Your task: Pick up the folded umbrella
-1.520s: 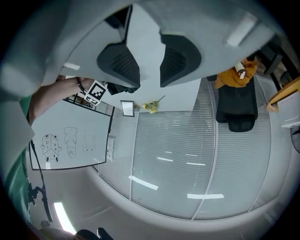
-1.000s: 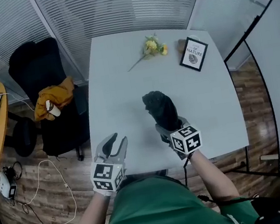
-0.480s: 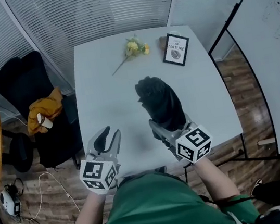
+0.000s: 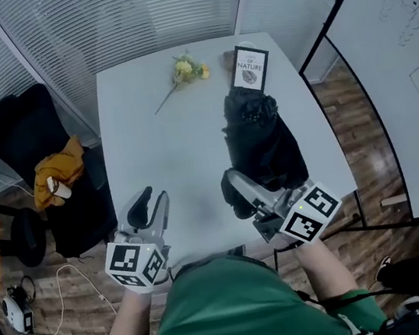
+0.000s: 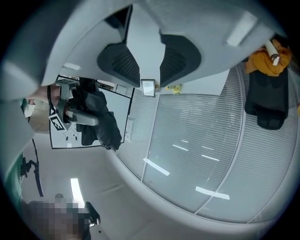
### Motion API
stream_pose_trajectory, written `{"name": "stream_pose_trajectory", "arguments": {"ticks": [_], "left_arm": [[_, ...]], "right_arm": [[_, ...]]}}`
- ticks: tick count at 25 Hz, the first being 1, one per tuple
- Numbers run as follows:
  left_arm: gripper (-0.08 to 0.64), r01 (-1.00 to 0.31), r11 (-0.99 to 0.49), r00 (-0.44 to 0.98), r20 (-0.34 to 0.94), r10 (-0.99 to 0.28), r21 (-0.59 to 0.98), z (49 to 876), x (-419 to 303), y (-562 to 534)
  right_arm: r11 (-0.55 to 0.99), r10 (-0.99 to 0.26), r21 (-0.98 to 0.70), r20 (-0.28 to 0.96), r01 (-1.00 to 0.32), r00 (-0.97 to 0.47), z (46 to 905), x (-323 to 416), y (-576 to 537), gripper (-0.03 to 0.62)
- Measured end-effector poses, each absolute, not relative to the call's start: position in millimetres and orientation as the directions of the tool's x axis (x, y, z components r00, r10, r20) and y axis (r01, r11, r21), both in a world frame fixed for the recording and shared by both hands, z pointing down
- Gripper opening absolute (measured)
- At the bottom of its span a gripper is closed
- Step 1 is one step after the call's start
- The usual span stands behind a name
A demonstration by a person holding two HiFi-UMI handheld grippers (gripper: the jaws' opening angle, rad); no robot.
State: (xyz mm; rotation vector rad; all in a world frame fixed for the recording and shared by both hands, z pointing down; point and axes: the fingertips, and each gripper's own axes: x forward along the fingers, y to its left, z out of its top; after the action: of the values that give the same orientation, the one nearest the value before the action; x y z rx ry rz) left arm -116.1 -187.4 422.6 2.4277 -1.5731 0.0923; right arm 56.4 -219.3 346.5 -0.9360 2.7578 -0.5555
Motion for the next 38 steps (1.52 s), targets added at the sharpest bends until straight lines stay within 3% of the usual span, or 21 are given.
{"name": "stream_pose_trajectory", "arguments": {"ticks": [11,38], "left_arm": [[0.143,-0.905,-0.380,0.414,0.196,-0.889,0.190,426.9,-118.2,-188.7],[0.140,-0.912,-0.359,0.399,0.225,-0.889,0.201,436.2,-116.3,-168.6]], "right_arm": [[0.715,-0.614,-0.569,-0.232,-0.406,-0.755,308.0,82.1,-226.2,0.272],[0.735,-0.583,-0.587,-0.291,-0.339,-0.759,310.6,83.2,-210.8,0.273]]}}
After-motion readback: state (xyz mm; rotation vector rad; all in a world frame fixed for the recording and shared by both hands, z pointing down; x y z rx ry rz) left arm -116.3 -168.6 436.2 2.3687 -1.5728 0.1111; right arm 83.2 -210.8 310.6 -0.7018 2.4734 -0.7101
